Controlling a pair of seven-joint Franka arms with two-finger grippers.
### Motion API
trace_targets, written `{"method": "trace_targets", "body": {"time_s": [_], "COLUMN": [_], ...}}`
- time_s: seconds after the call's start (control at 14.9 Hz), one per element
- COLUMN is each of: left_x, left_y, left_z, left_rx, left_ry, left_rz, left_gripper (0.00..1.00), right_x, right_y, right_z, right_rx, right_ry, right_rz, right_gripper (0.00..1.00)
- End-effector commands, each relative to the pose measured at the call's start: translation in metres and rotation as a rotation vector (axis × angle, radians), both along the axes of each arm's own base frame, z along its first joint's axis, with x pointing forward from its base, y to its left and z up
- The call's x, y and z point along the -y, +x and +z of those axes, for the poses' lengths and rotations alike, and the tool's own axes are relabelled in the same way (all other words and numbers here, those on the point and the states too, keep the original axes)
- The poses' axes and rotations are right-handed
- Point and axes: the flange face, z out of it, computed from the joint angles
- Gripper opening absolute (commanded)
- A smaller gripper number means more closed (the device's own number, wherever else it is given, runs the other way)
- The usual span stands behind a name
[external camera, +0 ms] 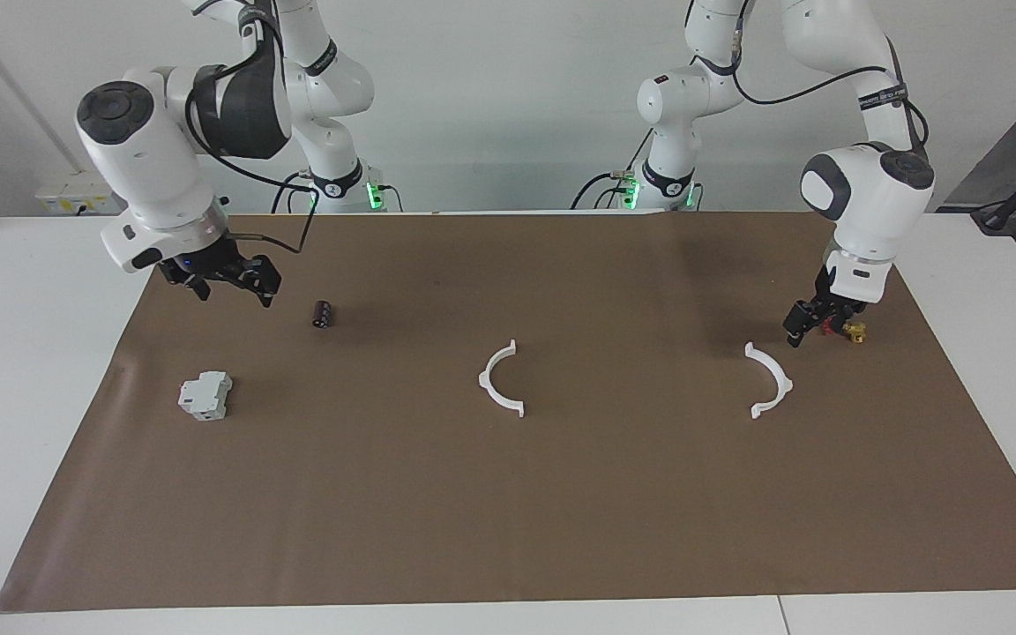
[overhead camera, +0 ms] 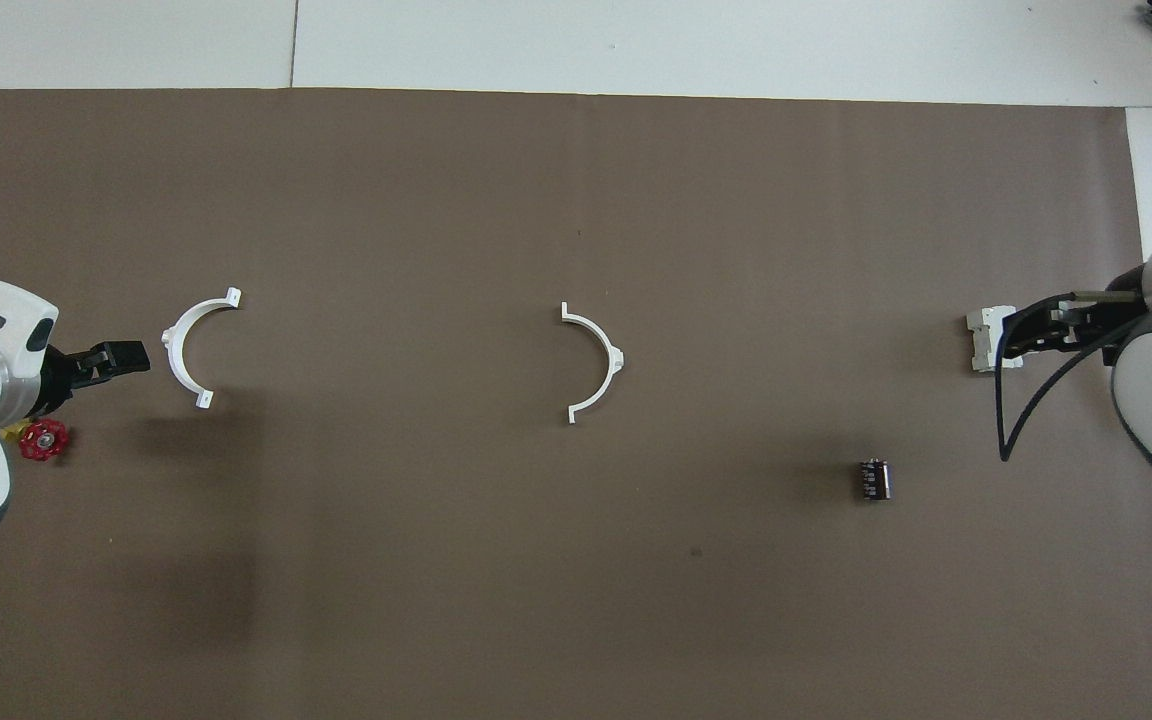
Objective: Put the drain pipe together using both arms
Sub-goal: 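Reach the left gripper to the other white arc and grasp it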
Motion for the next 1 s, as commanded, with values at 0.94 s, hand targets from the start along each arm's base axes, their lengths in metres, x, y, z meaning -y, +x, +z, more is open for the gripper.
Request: {"method": "trace_targets", "body": {"time_s": [0.94], "left_x": [0.036], "left_y": [0.018], "left_z": [-0.043], "left_rx": [-0.026], "left_ry": [-0.025], "left_rz": [-0.035], "left_gripper": [1.0], "right_x": [-0.02], "right_y": [-0.016], "right_z": [0.108], "right_rx": [0.013], "right_ry": [0.052], "right_rz": [0.05], "right_gripper": [1.0]}}
